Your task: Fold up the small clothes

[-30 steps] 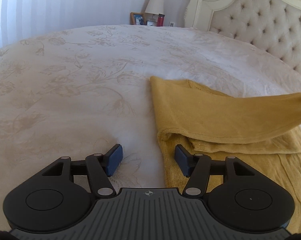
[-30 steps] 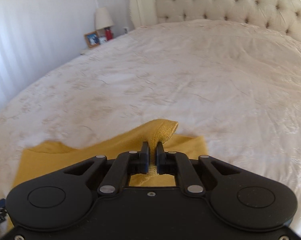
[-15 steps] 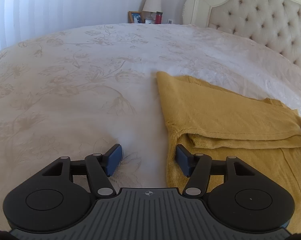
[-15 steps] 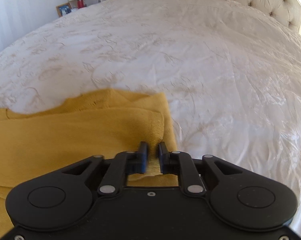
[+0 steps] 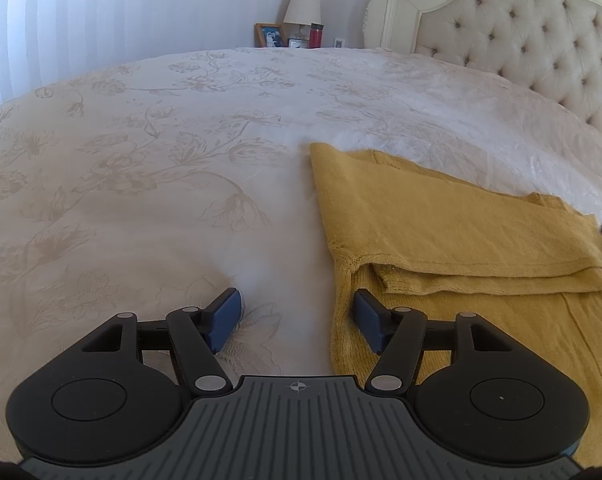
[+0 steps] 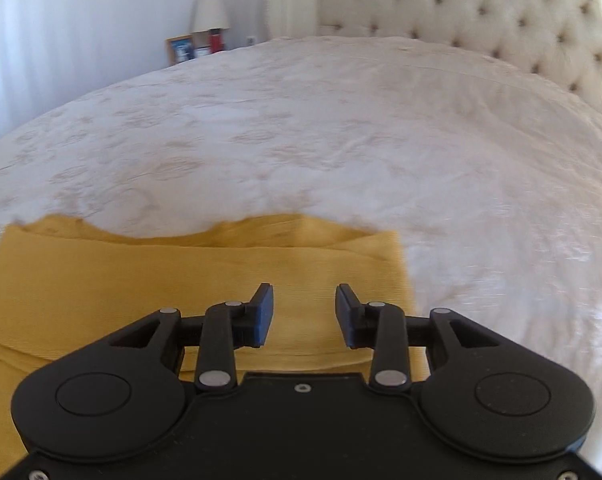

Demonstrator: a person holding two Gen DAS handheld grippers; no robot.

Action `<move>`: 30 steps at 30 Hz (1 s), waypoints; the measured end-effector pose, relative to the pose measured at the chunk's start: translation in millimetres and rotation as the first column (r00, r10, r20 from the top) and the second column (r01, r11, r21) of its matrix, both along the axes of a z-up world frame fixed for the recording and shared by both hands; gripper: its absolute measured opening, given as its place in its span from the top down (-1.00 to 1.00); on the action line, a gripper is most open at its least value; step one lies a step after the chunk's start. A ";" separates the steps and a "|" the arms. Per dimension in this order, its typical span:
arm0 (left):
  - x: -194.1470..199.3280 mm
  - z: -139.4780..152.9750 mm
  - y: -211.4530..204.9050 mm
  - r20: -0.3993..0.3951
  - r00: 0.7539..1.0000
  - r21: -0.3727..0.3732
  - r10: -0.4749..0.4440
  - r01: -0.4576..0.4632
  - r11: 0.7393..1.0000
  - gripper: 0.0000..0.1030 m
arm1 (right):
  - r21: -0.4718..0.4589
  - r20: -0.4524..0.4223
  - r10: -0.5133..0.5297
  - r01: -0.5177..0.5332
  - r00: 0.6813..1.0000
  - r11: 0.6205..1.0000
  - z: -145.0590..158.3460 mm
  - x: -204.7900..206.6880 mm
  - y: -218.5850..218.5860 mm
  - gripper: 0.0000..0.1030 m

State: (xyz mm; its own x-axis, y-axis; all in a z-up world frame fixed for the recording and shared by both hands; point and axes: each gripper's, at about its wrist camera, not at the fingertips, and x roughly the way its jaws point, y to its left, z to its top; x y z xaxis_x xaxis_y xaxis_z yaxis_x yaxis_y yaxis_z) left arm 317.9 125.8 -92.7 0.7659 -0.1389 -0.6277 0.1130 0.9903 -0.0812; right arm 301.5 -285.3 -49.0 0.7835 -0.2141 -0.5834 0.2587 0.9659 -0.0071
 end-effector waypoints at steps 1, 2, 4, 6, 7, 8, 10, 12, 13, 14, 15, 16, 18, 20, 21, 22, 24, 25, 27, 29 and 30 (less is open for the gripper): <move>0.1 0.1 0.2 -0.001 1.000 0.000 -0.002 0.002 1.000 -0.21 | -0.001 -0.006 0.023 -0.023 1.000 1.000 -3.6 4.7 8.0 0.04; 0.1 0.1 0.4 -0.001 1.000 0.000 -0.004 0.004 1.000 -0.22 | -0.006 -0.015 0.041 -0.041 0.999 0.999 -7.2 8.8 14.0 -0.05; 0.8 -0.1 -0.5 -0.004 1.000 0.000 -0.012 0.012 1.000 -0.32 | -0.013 -0.041 0.062 -0.062 0.997 0.998 -19.3 14.7 25.0 -0.15; 1.5 -0.7 -1.2 -0.006 1.000 0.000 -0.023 0.023 1.000 -0.41 | -0.003 -0.062 0.058 -0.058 0.996 0.998 -33.1 15.2 29.1 -0.24; 1.8 -1.4 -2.0 -0.007 1.000 0.002 -0.030 0.030 1.000 -0.47 | -0.004 -0.051 0.050 -0.050 0.997 0.999 -38.9 12.2 29.6 -0.25; 2.1 -2.4 -2.9 -0.006 0.999 0.006 -0.037 0.037 0.999 -0.49 | -0.006 -0.029 0.044 -0.045 0.999 0.999 -42.7 7.7 30.0 -0.31; 2.3 -4.5 -4.3 -0.003 0.999 0.008 -0.047 0.047 0.999 -0.61 | 0.000 -0.001 0.033 -0.033 0.999 0.999 -46.4 0.7 28.8 -0.56; 2.1 -6.6 -6.6 -0.001 0.999 0.014 -0.053 0.053 0.998 -0.67 | 0.028 0.007 0.039 -0.039 0.999 0.999 -47.4 -1.9 25.8 -0.89; 1.8 -7.5 -7.8 0.001 0.998 0.021 -0.057 0.057 0.998 -0.75 | 0.045 0.009 0.044 -0.045 0.999 0.998 -47.7 -2.6 24.5 -0.98; 1.4 -8.4 -9.3 0.002 0.998 0.026 -0.064 0.064 0.998 -0.80 | 0.059 0.008 0.053 -0.054 0.999 0.997 -48.6 -3.4 24.6 -0.99; 0.8 -9.6 -10.8 0.005 0.998 0.035 -0.067 0.067 0.997 -0.81 | 0.056 0.009 0.055 -0.056 0.998 0.997 -49.2 -4.1 25.3 -0.99; 0.1 -10.6 -12.6 0.009 0.998 0.049 -0.067 0.067 0.997 -0.82 | 0.051 0.014 0.058 -0.059 0.998 0.997 -49.6 -4.9 26.4 -0.99; -1.3 -11.9 -15.9 0.015 0.998 0.075 -0.069 0.068 0.995 -0.82 | 0.056 0.018 0.064 -0.065 0.998 0.996 -49.2 -5.7 27.1 -0.99; -1.9 -12.0 -17.3 0.017 0.997 0.086 -0.069 0.067 0.994 -0.83 | 0.061 0.020 0.080 -0.081 0.997 0.995 -43.8 -6.3 28.8 -0.99; -2.5 -12.0 -16.9 0.017 0.997 0.084 -0.069 0.067 0.994 -0.82 | 0.059 0.033 0.093 -0.095 0.995 0.994 -38.1 -7.7 32.4 -0.99; -2.7 -12.1 -16.4 0.017 0.998 0.081 -0.068 0.066 0.995 -0.82 | 0.050 0.063 0.111 -0.114 0.992 0.992 -31.1 -9.6 38.4 -0.99; -2.9 -12.5 -17.0 0.017 0.998 0.082 -0.066 0.065 0.995 -0.83 | 0.021 0.120 0.166 -0.169 0.979 0.985 -16.5 -10.3 56.6 -0.99; -3.1 -12.4 -18.0 0.017 0.998 0.088 -0.066 0.064 0.994 -0.84 | 0.005 0.137 0.203 -0.206 0.969 0.979 -9.6 -7.6 68.4 -0.99; -3.4 -12.3 -19.5 0.016 0.998 0.098 -0.065 0.063 0.993 -0.86 | -0.015 0.149 0.289 -0.291 0.946 0.957 0.4 2.2 94.7 -0.99; -3.6 -12.0 -18.8 0.012 0.998 0.097 -0.060 0.059 0.994 -0.88 | -0.027 0.135 0.371 -0.371 0.919 0.928 5.2 17.0 123.3 -0.99; -4.0 -11.5 -17.6 0.008 0.998 0.095 -0.058 0.056 0.994 -0.92 | -0.033 0.121 0.403 -0.402 0.907 0.915 5.6 25.1 136.9 -0.99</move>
